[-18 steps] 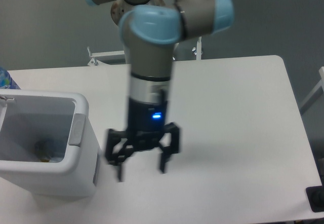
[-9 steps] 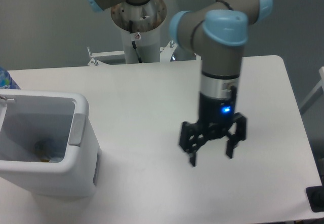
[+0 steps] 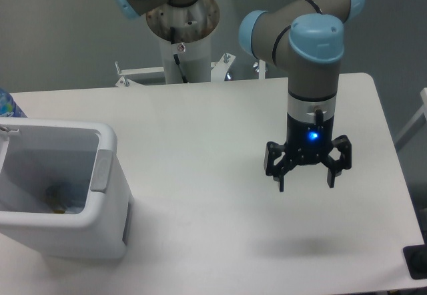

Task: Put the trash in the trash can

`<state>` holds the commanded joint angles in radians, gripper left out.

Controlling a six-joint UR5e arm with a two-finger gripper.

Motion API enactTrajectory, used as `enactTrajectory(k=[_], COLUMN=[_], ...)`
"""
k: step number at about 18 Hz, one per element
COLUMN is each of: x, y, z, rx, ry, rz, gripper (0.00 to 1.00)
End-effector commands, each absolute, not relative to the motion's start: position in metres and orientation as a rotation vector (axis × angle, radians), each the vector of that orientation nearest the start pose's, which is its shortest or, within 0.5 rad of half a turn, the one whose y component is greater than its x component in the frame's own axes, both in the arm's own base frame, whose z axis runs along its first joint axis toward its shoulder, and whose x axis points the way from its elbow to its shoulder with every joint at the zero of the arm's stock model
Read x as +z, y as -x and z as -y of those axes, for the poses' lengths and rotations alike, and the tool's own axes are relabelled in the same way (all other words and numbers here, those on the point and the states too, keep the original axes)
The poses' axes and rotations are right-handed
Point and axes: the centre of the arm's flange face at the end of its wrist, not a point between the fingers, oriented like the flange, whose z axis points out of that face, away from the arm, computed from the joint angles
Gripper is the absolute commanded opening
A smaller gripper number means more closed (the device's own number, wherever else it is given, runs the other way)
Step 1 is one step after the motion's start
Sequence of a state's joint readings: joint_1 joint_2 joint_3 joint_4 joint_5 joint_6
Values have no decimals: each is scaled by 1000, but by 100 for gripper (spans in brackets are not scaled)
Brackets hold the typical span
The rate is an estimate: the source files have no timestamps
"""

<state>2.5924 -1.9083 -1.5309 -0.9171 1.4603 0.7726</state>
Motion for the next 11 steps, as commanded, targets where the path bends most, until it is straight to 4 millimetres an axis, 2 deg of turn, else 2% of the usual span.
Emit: enactTrajectory(k=[6, 8, 11], x=[377, 373, 371], y=[472, 473, 467], z=[-451, -448, -453], rx=[303, 312, 315], ry=[2957, 3005, 3010], rz=[30, -13, -30], gripper=[100, 100, 100])
